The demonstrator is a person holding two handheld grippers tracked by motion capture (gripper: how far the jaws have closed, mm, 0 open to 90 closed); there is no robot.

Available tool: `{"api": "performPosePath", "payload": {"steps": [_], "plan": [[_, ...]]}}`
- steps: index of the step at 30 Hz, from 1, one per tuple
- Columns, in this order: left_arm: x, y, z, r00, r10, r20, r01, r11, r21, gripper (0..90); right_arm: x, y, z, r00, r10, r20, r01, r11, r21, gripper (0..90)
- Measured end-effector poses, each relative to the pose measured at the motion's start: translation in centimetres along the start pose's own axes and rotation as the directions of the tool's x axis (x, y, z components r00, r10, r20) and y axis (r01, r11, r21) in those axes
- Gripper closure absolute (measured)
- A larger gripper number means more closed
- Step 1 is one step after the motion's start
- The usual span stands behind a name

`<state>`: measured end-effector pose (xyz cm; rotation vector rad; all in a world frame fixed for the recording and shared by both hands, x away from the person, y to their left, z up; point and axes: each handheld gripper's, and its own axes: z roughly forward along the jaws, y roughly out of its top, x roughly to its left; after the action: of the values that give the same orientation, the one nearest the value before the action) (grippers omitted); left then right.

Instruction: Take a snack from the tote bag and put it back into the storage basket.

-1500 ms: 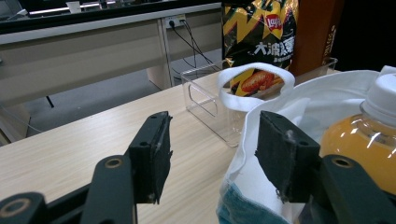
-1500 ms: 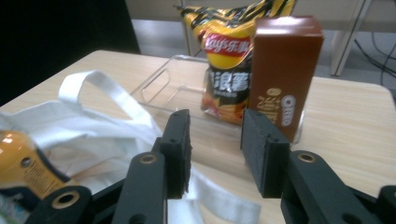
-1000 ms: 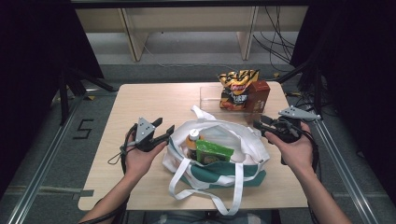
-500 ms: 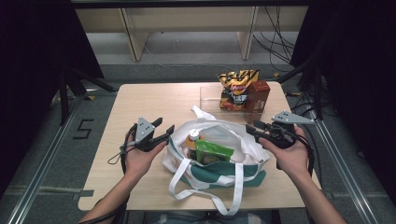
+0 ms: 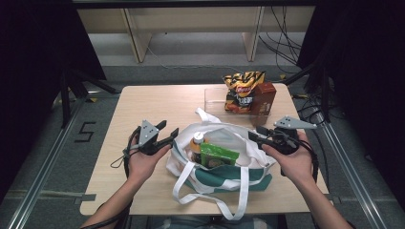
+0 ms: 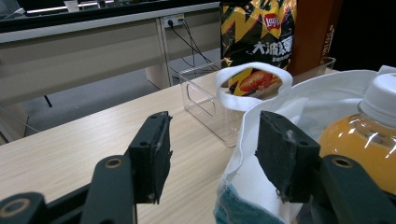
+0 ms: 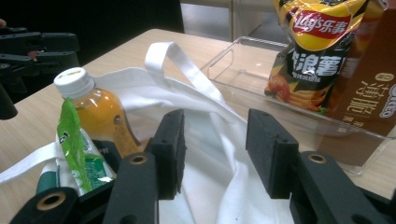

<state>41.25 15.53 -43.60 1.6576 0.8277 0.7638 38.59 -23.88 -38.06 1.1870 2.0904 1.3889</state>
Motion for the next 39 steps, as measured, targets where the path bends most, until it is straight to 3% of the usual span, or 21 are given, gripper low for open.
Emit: {"api": "performPosePath", "payload": {"steps": [2,5,6,7,8,9,11,12,13,17,18,20,30,36,38,39], "plan": [[0.0,0.0,0.0,1.0,-0.001,0.0,0.001,1.0,-0.001,44.1,0.0,0.0,0.1,0.9998,-0.018,-0.008,0.018,1.0,-0.002,57.6],[0.0,0.0,0.0,1.0,-0.002,0.0,0.002,1.0,0.0,44.0,0.4,-0.1,0.1,0.9999,-0.009,-0.012,0.01,1.0,0.009,57.6],[0.0,0.0,0.0,1.0,-0.002,0.0,0.002,1.0,0.001,44.0,0.2,-0.1,0.2,0.9991,-0.043,0.005,0.043,0.999,-0.013,57.6],[0.0,0.0,0.0,1.0,-0.001,0.0,0.001,1.0,0.0,44.0,0.5,-0.1,0.1,0.9998,-0.015,-0.014,0.015,1.0,0.006,57.5],[0.0,0.0,0.0,1.0,0.0,-0.002,0.0,1.0,0.003,44.0,0.5,-0.1,0.2,0.9993,-0.02,-0.031,0.02,1.0,0.002,57.5],[0.0,0.0,0.0,1.0,-0.001,-0.001,0.001,1.0,0.001,44.0,0.7,-0.1,0.1,0.9998,-0.013,-0.018,0.013,1.0,0.005,57.5],[0.0,0.0,0.0,1.0,0.003,-0.001,-0.003,1.0,0.004,44.0,0.5,-0.2,0.3,0.9987,-0.047,-0.018,0.047,0.999,-0.007,57.5],[0.0,0.0,0.0,1.0,0.002,0.0,-0.002,1.0,0.003,44.0,0.9,-0.2,0.2,0.9996,-0.007,-0.029,0.008,1.0,0.016,57.4],[0.0,0.0,0.0,1.0,0.002,0.002,-0.002,1.0,0.0,44.0,0.7,-0.2,0.4,0.9985,-0.048,-0.029,0.047,0.999,-0.006,57.3],[0.0,0.0,0.0,1.0,-0.001,0.0,0.001,1.0,0.001,44.0,1.2,-0.2,0.2,0.9989,-0.013,-0.045,0.014,0.999,0.029,57.2],[0.0,0.0,0.0,1.0,-0.001,0.001,0.001,1.0,0.001,44.0,1.2,-0.2,0.3,0.9988,-0.022,-0.043,0.023,1.0,0.005,57.2],[-0.1,0.0,0.1,1.0,-0.003,0.002,0.003,1.0,0.002,44.0,1.2,-0.2,0.4,0.9977,-0.049,-0.047,0.049,0.999,0.005,57.1],[0.0,0.0,0.0,1.0,0.003,0.0,-0.003,1.0,0.002,44.0,2.3,-0.3,0.3,0.9956,-0.016,-0.092,0.018,1.0,0.02,56.8],[0.0,0.1,0.0,1.0,-0.002,-0.001,0.002,1.0,-0.002,44.0,2.5,-0.3,0.3,0.9963,-0.031,-0.079,0.032,0.999,0.001,56.8],[0.0,0.1,0.0,1.0,-0.002,-0.001,0.002,1.0,-0.001,44.0,2.6,-0.2,0.2,0.9961,-0.024,-0.086,0.025,1.0,0.018,56.7],[0.0,0.0,0.0,1.0,-0.001,-0.001,0.001,1.0,0.001,44.0,2.6,-0.3,0.4,0.9963,-0.035,-0.078,0.035,0.999,-0.008,56.7]]}}
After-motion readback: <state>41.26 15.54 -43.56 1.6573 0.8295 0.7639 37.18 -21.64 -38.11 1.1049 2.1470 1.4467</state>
